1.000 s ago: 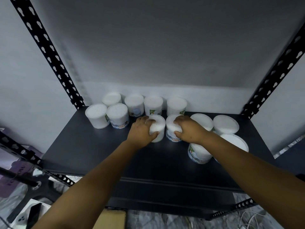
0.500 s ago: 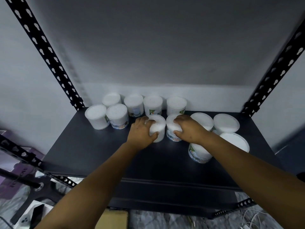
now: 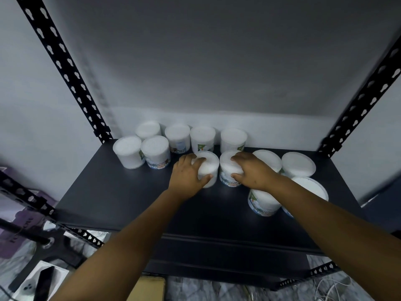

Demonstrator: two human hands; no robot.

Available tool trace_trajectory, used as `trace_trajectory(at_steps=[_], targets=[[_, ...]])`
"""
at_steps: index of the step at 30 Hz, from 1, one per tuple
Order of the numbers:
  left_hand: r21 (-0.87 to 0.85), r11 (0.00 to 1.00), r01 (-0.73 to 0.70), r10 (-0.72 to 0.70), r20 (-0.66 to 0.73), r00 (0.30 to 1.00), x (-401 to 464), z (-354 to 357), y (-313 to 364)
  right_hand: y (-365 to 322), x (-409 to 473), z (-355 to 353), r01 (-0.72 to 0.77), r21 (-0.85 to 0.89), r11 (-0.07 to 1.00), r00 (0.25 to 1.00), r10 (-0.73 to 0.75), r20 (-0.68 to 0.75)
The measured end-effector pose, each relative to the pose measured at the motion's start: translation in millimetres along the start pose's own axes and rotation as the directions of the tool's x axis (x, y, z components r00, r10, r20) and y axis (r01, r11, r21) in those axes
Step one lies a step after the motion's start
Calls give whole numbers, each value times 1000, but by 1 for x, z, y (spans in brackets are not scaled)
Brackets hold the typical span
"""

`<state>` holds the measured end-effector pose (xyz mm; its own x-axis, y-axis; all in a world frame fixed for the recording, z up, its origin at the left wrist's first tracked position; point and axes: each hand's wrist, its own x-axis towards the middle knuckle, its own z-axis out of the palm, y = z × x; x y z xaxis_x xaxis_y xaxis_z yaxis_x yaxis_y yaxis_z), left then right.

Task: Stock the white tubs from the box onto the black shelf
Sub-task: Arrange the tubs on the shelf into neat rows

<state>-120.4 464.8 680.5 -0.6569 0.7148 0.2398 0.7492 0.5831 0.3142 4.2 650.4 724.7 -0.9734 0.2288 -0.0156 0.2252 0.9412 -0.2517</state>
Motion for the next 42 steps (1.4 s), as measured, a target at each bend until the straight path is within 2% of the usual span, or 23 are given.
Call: trace_trajectory(at_steps=[5,9,13,17,23,27,32,42], targets=[[-8,1000,-10,10,45,999,1,-2,0,2,0,2,-11,17,1000,1000,11,-12],[48,999,14,-14,5,1000,2,-5,1,3,0,3,-8,16,1000,1000,9,-13],[35,999,-6,4,59,998,3,-7,2,-1,2,7,18,7,1000,1000,-18,-14],[40,999,18,-18,5,1000,1,-3,7,1,4,8,21,-11,1000,1000,-21,-19],[25,1000,-3,2,54,999,0,-1,6,1,5,9,25,-15,1000,1000,-25,-7],[44,999,22,-23,26,999,0,-4,9,2,5,10,15,-15,1000,1000,-15,-3],[101,995,-29,20,88,996,2,-6,8,2,4,10,4,-6,1000,1000,-4,7],[54,998,-16,11,99,995,4,-9,13,3,4,12,7,2,1000,1000,-7,-3]])
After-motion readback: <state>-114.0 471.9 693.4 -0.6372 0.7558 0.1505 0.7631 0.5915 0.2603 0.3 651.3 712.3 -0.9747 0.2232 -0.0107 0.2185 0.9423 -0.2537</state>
